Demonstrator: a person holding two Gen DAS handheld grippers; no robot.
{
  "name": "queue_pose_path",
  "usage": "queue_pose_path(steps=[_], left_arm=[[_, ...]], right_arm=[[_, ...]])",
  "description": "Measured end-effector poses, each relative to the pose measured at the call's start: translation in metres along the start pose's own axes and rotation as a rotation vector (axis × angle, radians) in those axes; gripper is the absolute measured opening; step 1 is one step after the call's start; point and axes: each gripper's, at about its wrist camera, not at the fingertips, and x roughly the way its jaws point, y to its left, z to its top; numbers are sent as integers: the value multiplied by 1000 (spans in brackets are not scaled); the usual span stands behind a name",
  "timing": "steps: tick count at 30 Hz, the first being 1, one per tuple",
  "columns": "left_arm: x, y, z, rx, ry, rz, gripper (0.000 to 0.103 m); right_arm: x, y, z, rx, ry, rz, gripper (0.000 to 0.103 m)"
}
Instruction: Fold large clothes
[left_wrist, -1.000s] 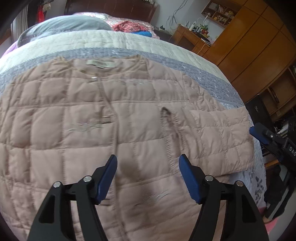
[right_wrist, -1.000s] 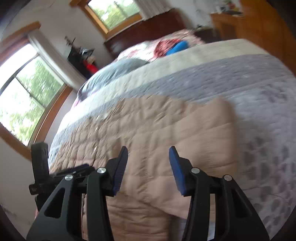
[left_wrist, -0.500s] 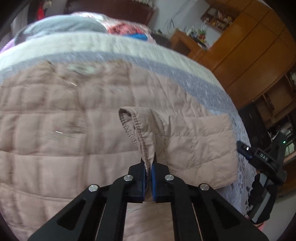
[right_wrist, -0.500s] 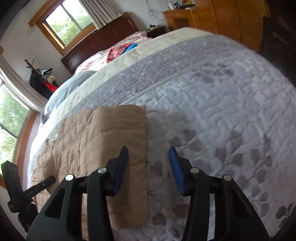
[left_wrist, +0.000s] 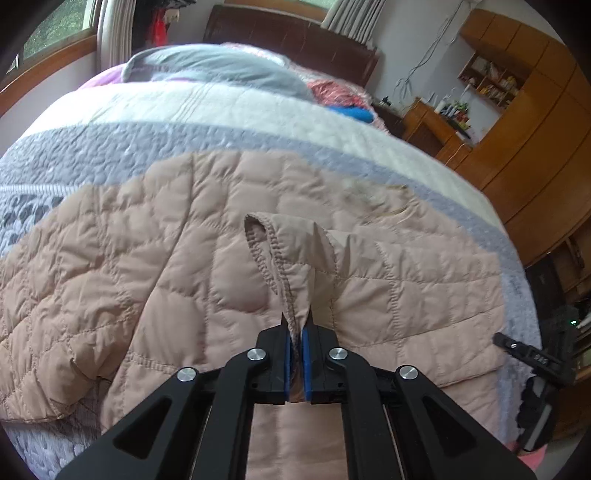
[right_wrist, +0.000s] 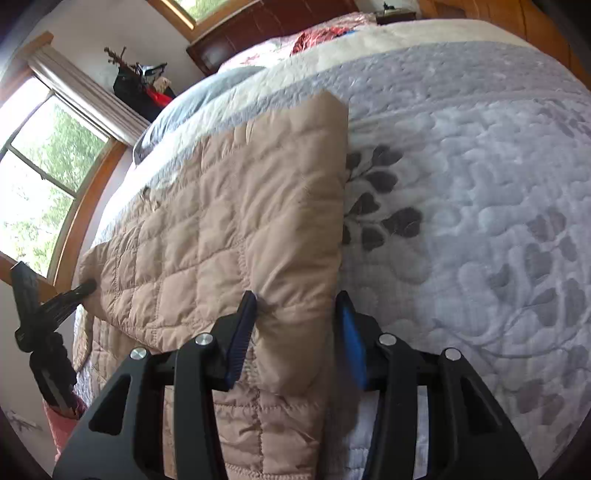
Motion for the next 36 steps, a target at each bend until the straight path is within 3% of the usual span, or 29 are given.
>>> queue_pose_path(steps=[3, 8, 11, 13, 16, 18, 21, 27, 31, 36], left_arm=[[25, 14, -9, -1, 39, 23, 8], [33, 5, -21, 82, -15, 75, 11], [30, 4, -18, 79, -16, 77, 14], [16, 8, -16, 60, -19, 89, 24], [-14, 7, -11, 45, -98, 126, 41], [-29, -6, -8, 68, -134, 143, 43], [-26, -29, 2, 116, -112, 141, 43], [24, -56, 27, 141, -35, 175, 43], [68, -47, 38, 153, 25, 202, 45], [60, -43, 38, 146, -3, 186, 45]], right_arm=[[12, 0, 2, -13, 16, -40, 44], [21, 20, -1, -88, -3, -153, 44], [24, 30, -9, -131, -34, -219, 45], [19, 39, -11, -159, -64, -276, 48], [0, 63, -14, -240, -150, -389, 51], [-12, 73, -6, -238, -173, -351, 51], [-13, 81, 13, -225, -138, -272, 51], [38, 75, 67, -193, -32, -300, 50], [72, 61, 78, -173, 16, -336, 50], [68, 64, 69, -194, 12, -319, 51]])
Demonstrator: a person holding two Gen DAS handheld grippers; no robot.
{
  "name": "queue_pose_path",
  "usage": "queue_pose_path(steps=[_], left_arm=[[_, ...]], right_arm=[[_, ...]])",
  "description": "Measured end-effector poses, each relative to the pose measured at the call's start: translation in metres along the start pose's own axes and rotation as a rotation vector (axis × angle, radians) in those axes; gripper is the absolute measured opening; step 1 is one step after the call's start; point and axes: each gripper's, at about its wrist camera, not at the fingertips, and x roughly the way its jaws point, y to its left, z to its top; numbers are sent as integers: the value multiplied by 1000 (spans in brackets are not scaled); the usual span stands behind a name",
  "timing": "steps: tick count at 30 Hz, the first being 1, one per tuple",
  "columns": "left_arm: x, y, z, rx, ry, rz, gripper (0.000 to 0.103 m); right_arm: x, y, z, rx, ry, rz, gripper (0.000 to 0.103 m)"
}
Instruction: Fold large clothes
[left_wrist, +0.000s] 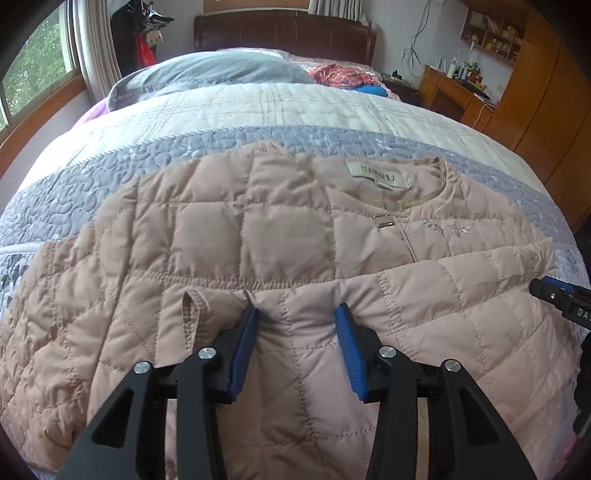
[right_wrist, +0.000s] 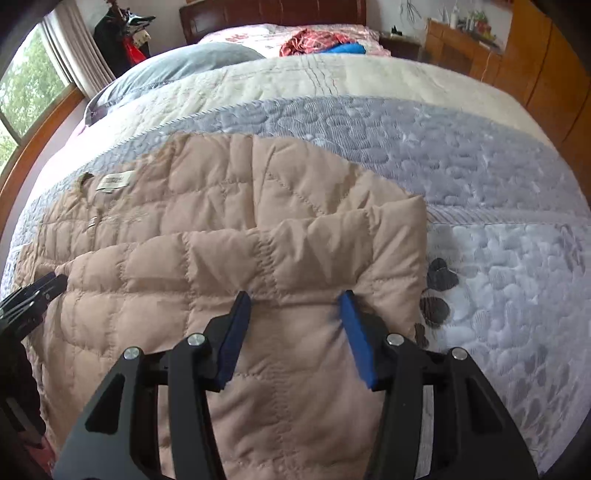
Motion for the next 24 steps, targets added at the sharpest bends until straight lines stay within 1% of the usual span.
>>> queue_pose_path(steps=[1, 3, 5, 7, 10, 12, 13, 14, 15, 17, 19, 21, 23, 24], left_arm=[[-8, 2, -2, -3, -15, 12, 44], [-32, 1, -11, 12, -74, 24, 44], [-51, -3, -23, 54, -116, 18, 44], [-62, -9, -38, 94, -127, 15, 45], [-57, -11, -54, 113, -86, 1, 45], [-40, -14, -63, 119, -31, 17, 46], [-27, -12, -66, 118, -4, 8, 47], [-23, -12, -67, 124, -16, 8, 47], [-22, -13, -68, 134, -28, 14, 48], [-22, -15, -68, 141, -29, 27, 48], [-23, -14, -66, 116, -15, 13, 48], [-31, -8, -63, 82, 2, -7, 48], [-50, 3, -64, 50, -5, -29, 49], [-60, 9, -65, 48, -16, -34, 58]], right_arm=[[-9, 1, -3, -3, -8, 26, 51], [-31, 7, -15, -26, -33, 86, 50], [-49, 13, -27, -55, -51, 101, 50], [-60, 22, -44, -84, -47, 119, 50], [-56, 25, -66, -87, -8, 118, 50], [-40, 23, -76, -82, 25, 92, 49], [-34, 20, -80, -68, 43, 93, 48], [-28, 16, -82, -53, 52, 110, 48], [-22, 16, -84, -55, 42, 119, 48], [-21, 19, -86, -58, 32, 104, 48], [-22, 21, -85, -60, 40, 90, 48], [-26, 20, -82, -37, 44, 108, 48], [-44, 14, -83, -2, 9, 173, 49], [-61, 6, -86, 7, -31, 227, 50]])
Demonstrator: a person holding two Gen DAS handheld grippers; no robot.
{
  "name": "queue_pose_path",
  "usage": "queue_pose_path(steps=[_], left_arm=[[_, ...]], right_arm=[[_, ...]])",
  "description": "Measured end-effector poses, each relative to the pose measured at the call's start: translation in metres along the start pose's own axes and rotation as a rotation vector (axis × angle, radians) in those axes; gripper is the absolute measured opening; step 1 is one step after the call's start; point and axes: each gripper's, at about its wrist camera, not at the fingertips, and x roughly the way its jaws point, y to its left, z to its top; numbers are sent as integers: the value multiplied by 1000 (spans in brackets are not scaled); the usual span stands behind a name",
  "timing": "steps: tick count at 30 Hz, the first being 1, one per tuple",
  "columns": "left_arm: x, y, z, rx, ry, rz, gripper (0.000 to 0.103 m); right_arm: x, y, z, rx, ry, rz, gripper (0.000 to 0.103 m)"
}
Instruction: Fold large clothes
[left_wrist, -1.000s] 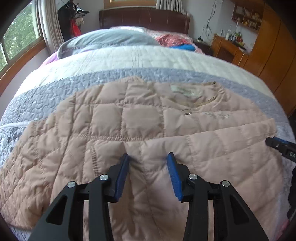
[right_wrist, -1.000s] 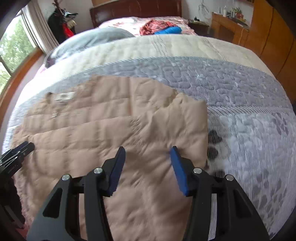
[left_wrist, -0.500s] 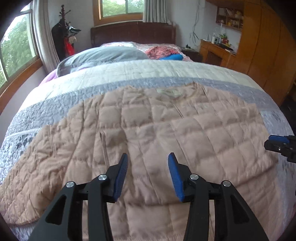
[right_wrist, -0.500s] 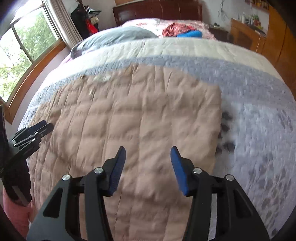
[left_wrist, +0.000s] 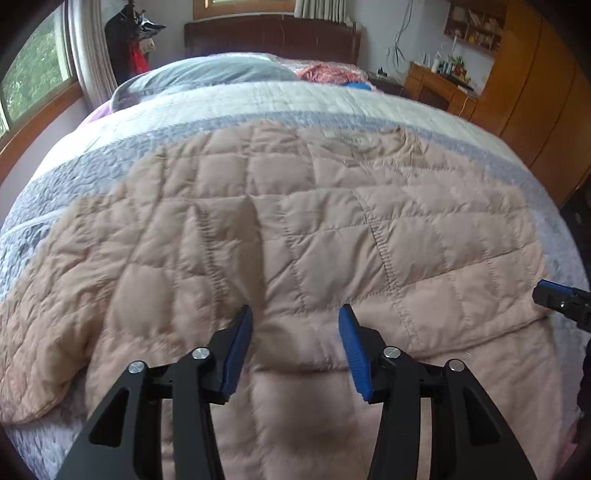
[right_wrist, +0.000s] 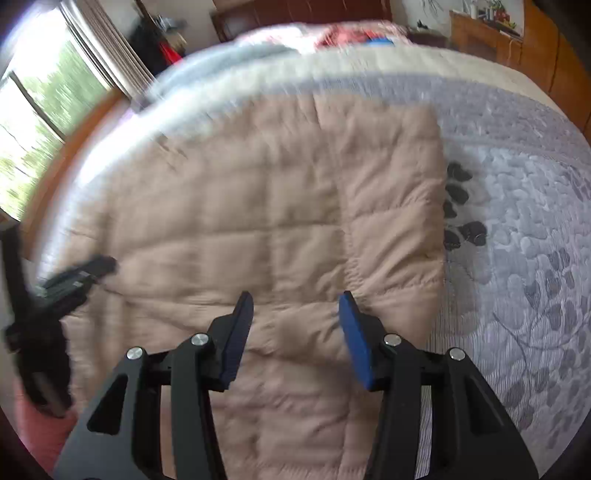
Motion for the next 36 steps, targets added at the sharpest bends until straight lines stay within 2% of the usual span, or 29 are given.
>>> queue_pose_path(steps=[1, 2, 5, 7, 14, 17, 19, 23, 26, 28, 29, 32, 34, 36], left_arm=[[-10, 7, -3, 2, -9, 8, 69], [-26, 19, -10, -7, -27, 14, 71], [-61, 66, -35, -71, -57, 21, 72], [-76, 106, -55, -147, -59, 60, 73], [-116, 272, -156, -550, -8, 316, 73], [-130, 322, -186, -700, -23, 358, 73], [-137, 345, -199, -774, -54, 372, 72], [-138, 393, -220, -940, -106, 299, 72], [-134, 413, -217, -992, -152, 277, 71], [-131, 422, -214, -989, -172, 280, 71], [-128, 430, -213, -991, -183, 292, 69], [-120, 437, -207, -980, -197, 348, 52], [-118, 440, -206, -982, -207, 361, 32], [-118, 443, -207, -982, -221, 345, 18]], right_arm=[[-11, -2, -2, 3, -22, 19, 52], [-23, -5, -5, 7, -42, 23, 54], [-48, -18, -15, 23, -67, 22, 55], [-55, -30, -26, 36, -55, 37, 56], [-46, -42, -47, 3, -3, -44, 57], [-35, -38, -48, -10, 17, -38, 57], [-30, -35, -48, -19, 25, -30, 57], [-21, -30, -49, -27, 38, -26, 57], [-16, -30, -49, -30, 47, -46, 57], [-13, -33, -50, -27, 52, -53, 57], [-12, -34, -51, -23, 53, -54, 57], [-9, -37, -51, -18, 56, -55, 58], [-6, -38, -51, -21, 60, -72, 60], [-2, -40, -52, -18, 67, -83, 61]])
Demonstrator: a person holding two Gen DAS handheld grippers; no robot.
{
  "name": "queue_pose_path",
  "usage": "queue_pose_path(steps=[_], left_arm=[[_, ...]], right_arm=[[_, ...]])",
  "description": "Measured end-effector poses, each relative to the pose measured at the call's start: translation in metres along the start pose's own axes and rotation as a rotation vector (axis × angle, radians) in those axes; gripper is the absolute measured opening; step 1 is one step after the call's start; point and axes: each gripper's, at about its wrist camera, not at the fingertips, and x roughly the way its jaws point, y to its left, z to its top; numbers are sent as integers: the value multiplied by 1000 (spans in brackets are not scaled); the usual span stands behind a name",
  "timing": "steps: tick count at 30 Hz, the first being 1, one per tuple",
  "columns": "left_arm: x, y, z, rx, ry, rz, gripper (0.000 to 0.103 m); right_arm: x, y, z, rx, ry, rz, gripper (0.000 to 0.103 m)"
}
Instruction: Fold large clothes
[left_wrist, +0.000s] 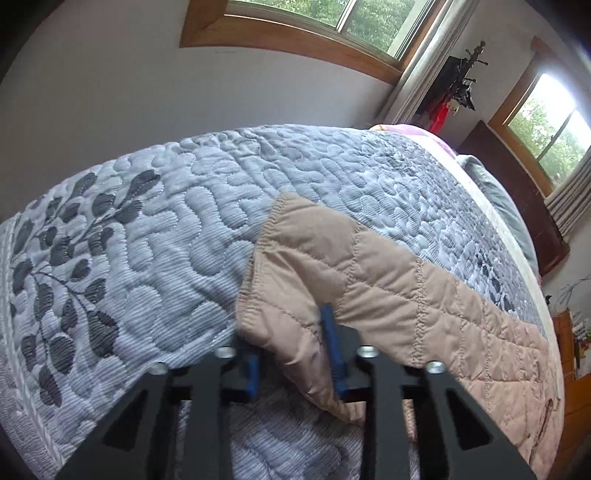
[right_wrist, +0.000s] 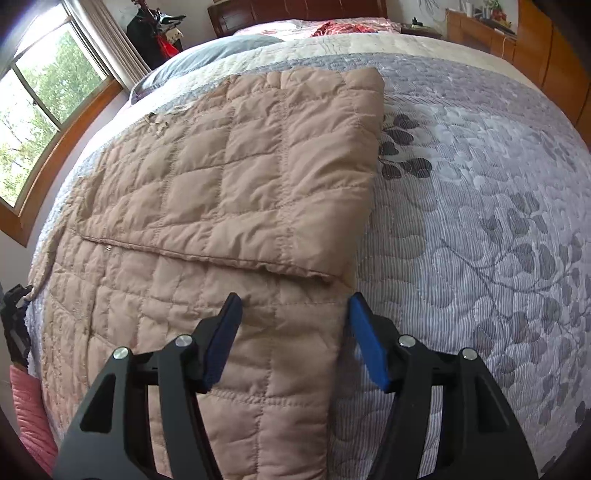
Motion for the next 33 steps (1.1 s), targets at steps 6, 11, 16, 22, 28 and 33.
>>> queue_pose_path(steps=[6, 11, 16, 22, 28, 33], left_arm=[[-3, -8, 3, 3, -23, -17, 4], [-51, -58, -1, 85, -109, -126, 4], [-100, -167, -42, 325, -135, -272, 4], [-124, -297, -133, 641, -81, -421, 4], [-111, -387, -215, 820, -18, -461, 4], [-81, -422, -259, 881, 77, -455, 4]], right_arm=[[5, -2, 1, 18, 3, 11, 61], [-17, 4, -4, 9, -41, 11, 61], [-29, 19, -10, -31, -47, 26, 61], [-18, 23, -11, -20, -25, 43, 61], [-12, 22, -10, -17, -28, 58, 61], [-9, 18, -12, -14, -29, 75, 61]])
